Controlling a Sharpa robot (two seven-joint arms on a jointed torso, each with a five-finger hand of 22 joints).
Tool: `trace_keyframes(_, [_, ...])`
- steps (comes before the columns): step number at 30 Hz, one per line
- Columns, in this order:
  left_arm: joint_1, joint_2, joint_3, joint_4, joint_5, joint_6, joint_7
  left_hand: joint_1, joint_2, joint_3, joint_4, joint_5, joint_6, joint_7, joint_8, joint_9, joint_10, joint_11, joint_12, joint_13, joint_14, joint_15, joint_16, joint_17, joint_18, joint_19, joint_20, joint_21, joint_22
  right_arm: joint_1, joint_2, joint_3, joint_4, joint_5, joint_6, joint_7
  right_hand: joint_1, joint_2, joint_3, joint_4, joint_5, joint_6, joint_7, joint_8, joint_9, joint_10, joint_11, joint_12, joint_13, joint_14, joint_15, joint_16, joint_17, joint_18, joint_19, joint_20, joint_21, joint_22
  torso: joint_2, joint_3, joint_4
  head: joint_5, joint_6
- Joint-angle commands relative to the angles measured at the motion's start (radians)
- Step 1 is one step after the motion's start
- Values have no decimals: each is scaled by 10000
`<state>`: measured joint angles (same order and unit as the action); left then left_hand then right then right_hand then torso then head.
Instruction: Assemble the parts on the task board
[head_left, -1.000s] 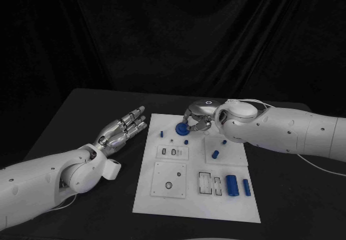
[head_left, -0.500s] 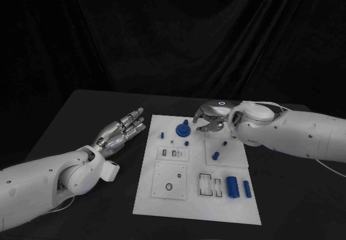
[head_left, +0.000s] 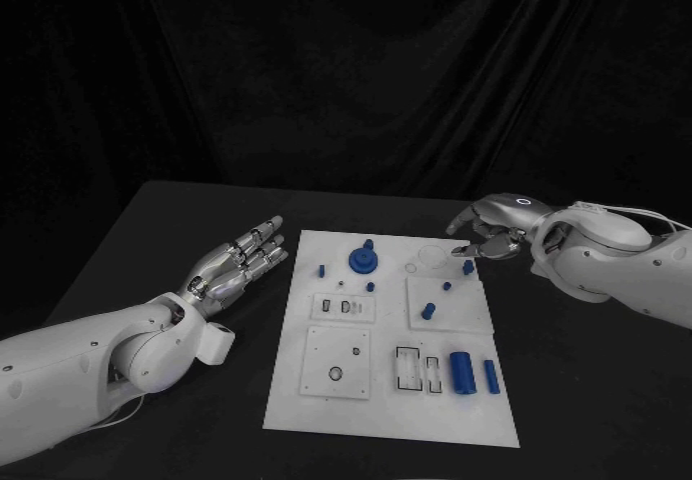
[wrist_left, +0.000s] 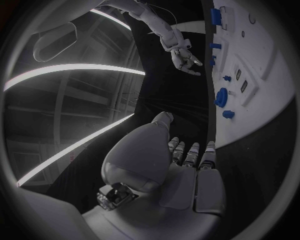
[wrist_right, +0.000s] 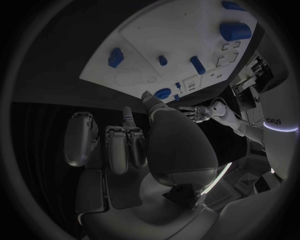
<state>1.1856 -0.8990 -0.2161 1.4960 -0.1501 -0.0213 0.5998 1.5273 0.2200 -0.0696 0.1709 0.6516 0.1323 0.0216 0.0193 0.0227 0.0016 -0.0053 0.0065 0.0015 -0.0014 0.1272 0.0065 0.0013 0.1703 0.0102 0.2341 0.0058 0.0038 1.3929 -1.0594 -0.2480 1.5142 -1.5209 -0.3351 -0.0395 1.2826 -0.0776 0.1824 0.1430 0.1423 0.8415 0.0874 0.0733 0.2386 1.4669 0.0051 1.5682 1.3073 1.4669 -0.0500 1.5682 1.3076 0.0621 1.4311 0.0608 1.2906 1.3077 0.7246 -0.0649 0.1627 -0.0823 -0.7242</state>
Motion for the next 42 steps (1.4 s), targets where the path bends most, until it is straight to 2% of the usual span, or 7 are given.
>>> trace_keyframes(1, [-20,13,7,25,-5,-6,232,-83,1,36,-43,35,44,12,62,8,-16,38,-65,-15,14,56,-65,-13,77,-31,69,-3,10,-147,-222,-3,49,-26,-537,-35,-101,-18,-90,8,-45,-49,-49,-79,-50,1039,-71,26,2635,1039,-69,26,2632,-7,56,-37,36,1821,-10,-14,-20,-38,15])
trace_keyframes(3, [-31,12,7,18,-5,-1,237,-83,1,36,-43,35,44,12,62,8,-16,38,-65,-15,14,56,-65,-13,77,-31,69,-3,10,-222,-325,-6,5,-26,-512,-58,69,32,-89,7,327,-29,-56,-48,-139,1039,-93,26,2635,1039,-104,26,2632,-4,64,-72,9,1814,-12,-9,-32,-56,32])
trace_keyframes(7, [-54,13,6,-4,-5,10,235,-86,-3,43,-54,54,45,12,62,8,-16,37,-65,-15,14,60,-65,-13,78,-30,73,-3,10,-379,-418,-9,-93,-26,-429,-104,73,13,-121,28,331,-30,-65,-49,-166,1039,-99,26,2635,1039,-115,26,2632,-6,75,-82,18,1817,-24,-3,-65,-51,9])
trace_keyframes(13, [-79,21,6,-21,-5,20,238,-86,-3,43,-54,54,45,12,62,8,-16,37,-65,-15,14,60,-65,-13,78,-30,73,-3,10,-610,-416,-11,-277,-26,-293,-136,-23,-87,-375,301,-281,-159,-69,-67,-337,1039,-114,26,2635,1039,-138,26,2632,-3,96,-115,-25,1810,-31,-6,-35,-76,-27])
trace_keyframes(19, [-100,4,6,-30,-5,23,215,-87,-3,48,-60,58,40,13,61,7,-16,40,-65,-15,14,63,-65,-13,78,-31,76,-4,9,-778,-375,-12,-463,-27,-228,-166,-43,-130,-448,402,-451,-185,-61,-60,-381,1039,-109,26,2635,1039,-139,26,2632,2,92,-117,-60,1801,-32,-5,-52,-38,-10])
trace_keyframes(32, [-128,6,6,-50,-5,42,201,-87,-3,48,-60,58,40,13,61,7,-16,40,-65,-15,14,63,-65,-13,78,-31,76,-4,9,-939,-165,-12,-748,-27,-110,-240,212,-110,-430,378,-152,-20,-39,34,-388,1039,-97,26,2635,1039,-129,26,2632,6,93,-113,-101,1795,-26,-6,-15,-87,-3])
trace_keyframes(42, [-143,8,6,-62,-5,68,175,-89,3,60,-70,63,30,17,58,4,-16,48,-65,-15,14,68,-65,-13,78,-31,81,-4,9,-988,-46,-12,-930,-27,-136,-230,327,-111,-434,352,-123,128,-30,109,-356,1039,-86,26,2635,1039,-119,26,2632,24,52,-106,-204,1768,-27,-13,-39,-59,-37])
